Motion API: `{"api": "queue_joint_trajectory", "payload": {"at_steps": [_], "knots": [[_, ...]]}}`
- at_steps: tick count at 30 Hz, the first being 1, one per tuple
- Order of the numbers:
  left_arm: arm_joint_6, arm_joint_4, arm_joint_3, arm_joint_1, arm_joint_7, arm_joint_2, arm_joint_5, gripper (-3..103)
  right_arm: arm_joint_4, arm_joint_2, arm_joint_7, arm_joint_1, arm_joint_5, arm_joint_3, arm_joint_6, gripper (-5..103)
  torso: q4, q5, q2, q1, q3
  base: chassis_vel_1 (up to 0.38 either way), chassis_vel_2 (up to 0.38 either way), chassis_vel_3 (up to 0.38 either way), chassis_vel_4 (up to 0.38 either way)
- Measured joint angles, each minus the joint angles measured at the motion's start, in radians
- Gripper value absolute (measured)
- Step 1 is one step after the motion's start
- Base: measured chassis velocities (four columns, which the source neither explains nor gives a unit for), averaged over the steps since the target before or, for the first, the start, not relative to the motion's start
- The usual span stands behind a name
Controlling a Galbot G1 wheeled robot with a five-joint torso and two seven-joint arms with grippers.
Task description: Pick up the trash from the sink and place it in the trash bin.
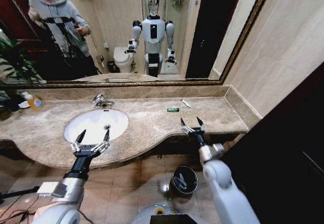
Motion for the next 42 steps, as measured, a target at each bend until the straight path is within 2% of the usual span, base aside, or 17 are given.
{"api": "queue_joint_trajectory", "payload": {"at_steps": [1,5,7,8,10,11,14,16,18,21,24,27,39,41,42], "knots": [[0.0,0.0,0.0,0.0,0.0,0.0,0.0,100,-0.059,-0.021,0.003,0.064,0.007,-0.026,-0.025,100,0.0,0.0,0.0,0.0,0.0,0.0,0.0,0.0,0.0],[0.0,0.0,0.0,0.0,0.0,0.0,0.0,100,-0.184,-0.044,-0.011,0.178,0.017,-0.083,-0.034,100,0.0,-0.0001,0.0,0.0,0.0,0.0,0.0,0.0,0.0],[0.0,0.0,0.0,0.0,0.0,0.0,0.0,100,-0.311,-0.061,-0.082,0.293,0.064,-0.136,-0.025,100,0.0,0.0,0.0,0.0,0.0,0.0,0.0,0.0,0.0],[0.0,0.0,0.0,0.0,0.0,0.0,0.0,100,-0.311,-0.061,-0.082,0.293,0.064,-0.136,-0.025,100,0.0,0.0,0.0,0.0,0.0,0.0,0.0,0.0,0.0],[0.0,0.0,0.0,0.0,0.0,0.0,0.0,100,-0.422,-0.069,-0.158,0.396,0.096,-0.18,-0.01,100,0.0001,0.0,0.0,0.0,0.0,0.0,0.0,0.0,0.0],[0.0,0.0,0.0,0.0,0.0,0.0,0.0,100,-0.422,-0.069,-0.158,0.396,0.096,-0.18,-0.01,100,0.0001,0.0,0.0,0.0,0.0,0.0,0.0,0.0,0.0],[0.0,0.0,0.0,0.0,0.0,0.0,0.0,100,-0.539,-0.071,-0.226,0.503,0.088,-0.228,0.016,100,0.0002,-0.0002,0.0,0.0,0.0,0.0,0.0,0.0,0.0],[0.0,0.0,0.0,0.0,0.0,0.0,0.0,100,-0.592,-0.07,-0.277,0.544,0.055,-0.244,0.026,100,0.0001,-0.0001,0.0,0.0,0.0,0.0,0.0,0.0,0.0],[0.0,0.0,0.0,0.0,0.0,0.0,0.0,100,-0.606,-0.069,-0.292,0.552,0.047,-0.247,0.028,100,0.0,-0.0002,0.0,0.0,0.0,0.0,0.0,0.0,0.0],[0.0,0.0,0.0,0.0,0.0,0.0,0.0,100,-0.673,-0.064,-0.376,0.583,0.018,-0.253,0.029,100,0.0001,-0.0001,0.0,0.0,0.0,0.0,0.0,0.0,0.0],[0.0,0.0,0.0,0.0,0.0,0.0,0.0,100,-0.697,-0.067,-0.413,0.593,0.008,-0.259,0.015,100,-0.0001,-0.0001,0.0,0.0,0.0,0.0,0.0,0.0,0.0],[0.0,0.0,0.0,0.0,0.0,0.0,0.0,100,-0.715,-0.07,-0.429,0.607,0.017,-0.273,-0.006,100,-0.0002,-0.0002,0.0,0.0,0.0,0.0,0.0,0.0,0.0],[0.0,0.0,0.0,0.0,0.0,0.0,0.0,100,-0.786,-0.078,-0.383,0.676,0.044,-0.331,-0.053,100,0.0,-0.0002,0.0,0.0,0.0,0.0,0.0,0.0,0.0],[0.0,0.0,0.0,0.0,0.0,0.0,0.0,100,-0.781,-0.092,-0.373,0.665,0.046,-0.328,-0.066,90,-0.0001,-0.0002,0.0,0.0,0.0,0.0,0.0,0.0,0.0],[0.0,0.0,0.0,0.0,0.0,0.0,0.0,100,-0.781,-0.092,-0.373,0.665,0.046,-0.328,-0.066,90,-0.0001,-0.0002,0.0,0.0,0.0,0.0,0.0,0.0,0.0]]}}
